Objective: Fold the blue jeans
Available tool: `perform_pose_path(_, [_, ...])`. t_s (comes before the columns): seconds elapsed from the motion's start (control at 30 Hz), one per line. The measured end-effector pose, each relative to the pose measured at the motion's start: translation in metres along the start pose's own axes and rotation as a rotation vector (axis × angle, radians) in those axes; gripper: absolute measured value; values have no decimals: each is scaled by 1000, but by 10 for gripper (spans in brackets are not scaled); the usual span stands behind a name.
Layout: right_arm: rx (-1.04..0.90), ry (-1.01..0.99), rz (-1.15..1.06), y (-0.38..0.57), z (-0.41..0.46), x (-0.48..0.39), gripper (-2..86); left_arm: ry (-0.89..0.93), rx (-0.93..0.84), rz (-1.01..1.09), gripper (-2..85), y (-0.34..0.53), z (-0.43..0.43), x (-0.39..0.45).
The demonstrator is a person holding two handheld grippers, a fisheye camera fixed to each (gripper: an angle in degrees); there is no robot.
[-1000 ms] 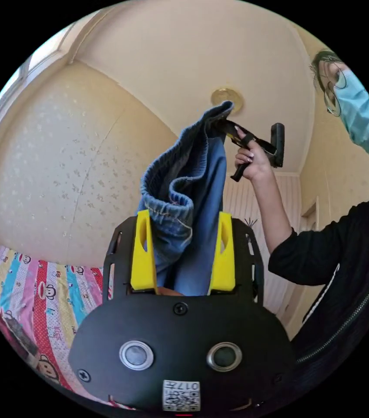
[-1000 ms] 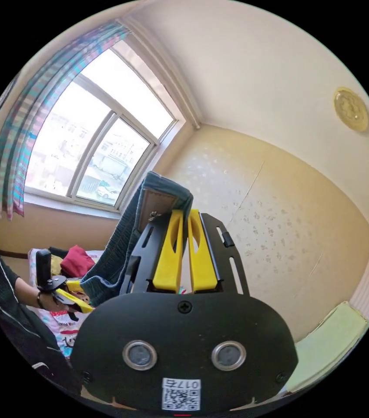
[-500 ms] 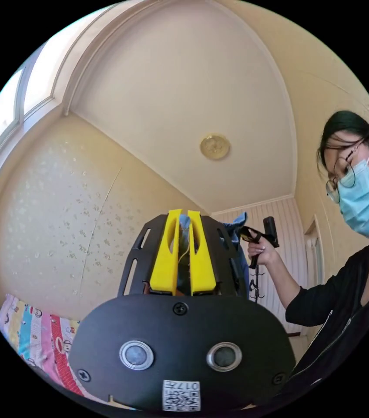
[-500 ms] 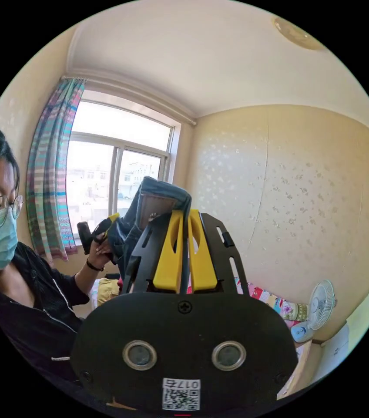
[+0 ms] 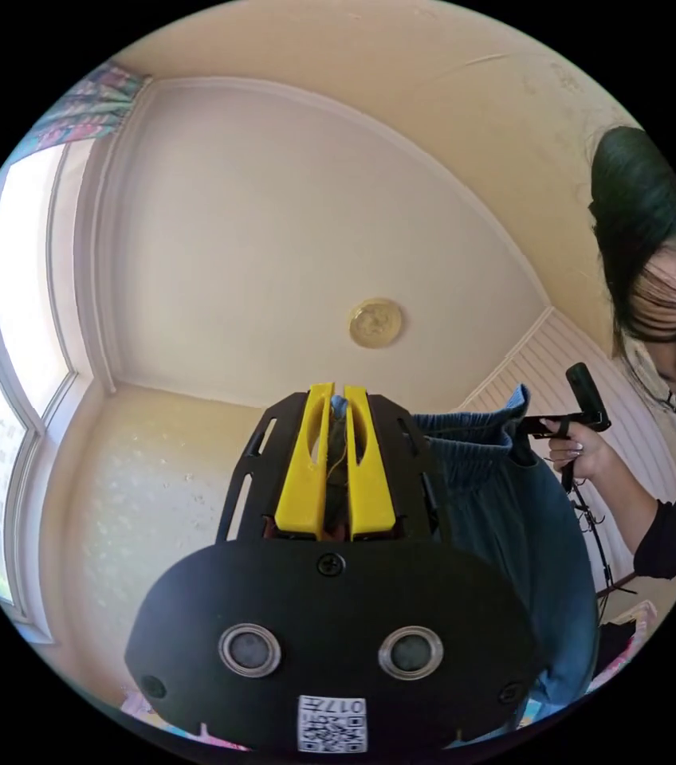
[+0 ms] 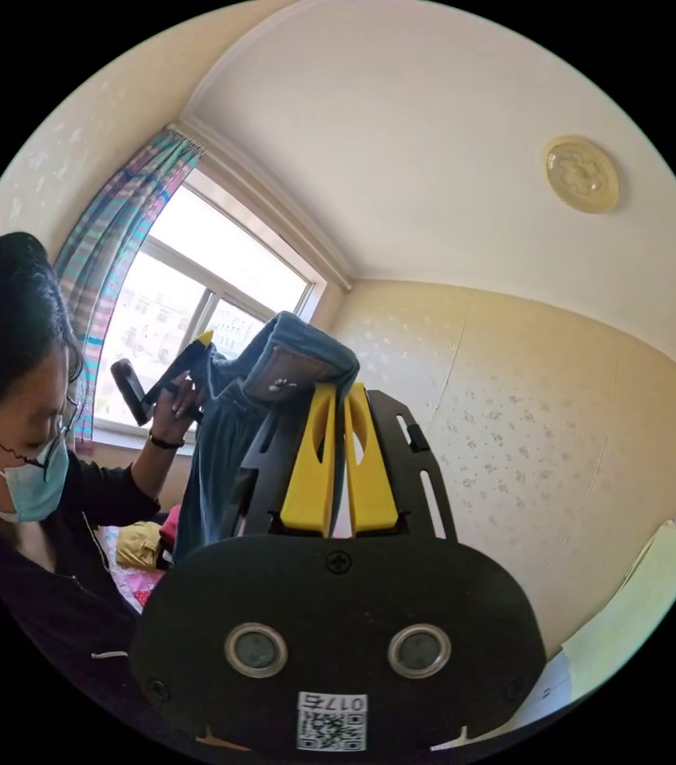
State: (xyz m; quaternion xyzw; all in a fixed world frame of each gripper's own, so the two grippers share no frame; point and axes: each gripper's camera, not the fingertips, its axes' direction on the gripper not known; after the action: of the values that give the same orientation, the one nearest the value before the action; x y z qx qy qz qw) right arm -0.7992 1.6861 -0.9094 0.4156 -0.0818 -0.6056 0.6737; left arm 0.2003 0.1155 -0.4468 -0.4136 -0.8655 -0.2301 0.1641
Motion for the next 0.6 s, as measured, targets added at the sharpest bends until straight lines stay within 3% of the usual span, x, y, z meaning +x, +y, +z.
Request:
perform_pose_path(0.3, [-73, -15, 10, 8, 55, 99, 16, 28, -85, -5, 35, -11, 38, 68])
perform_pose_path(0.43, [-138, -93, 145, 66, 127, 176, 20, -23, -182, -47, 35, 59, 59, 96])
perform_pose_path(0.6, [-245, -72, 310, 138, 242, 271, 24, -142, -335, 102, 32, 156, 130, 130])
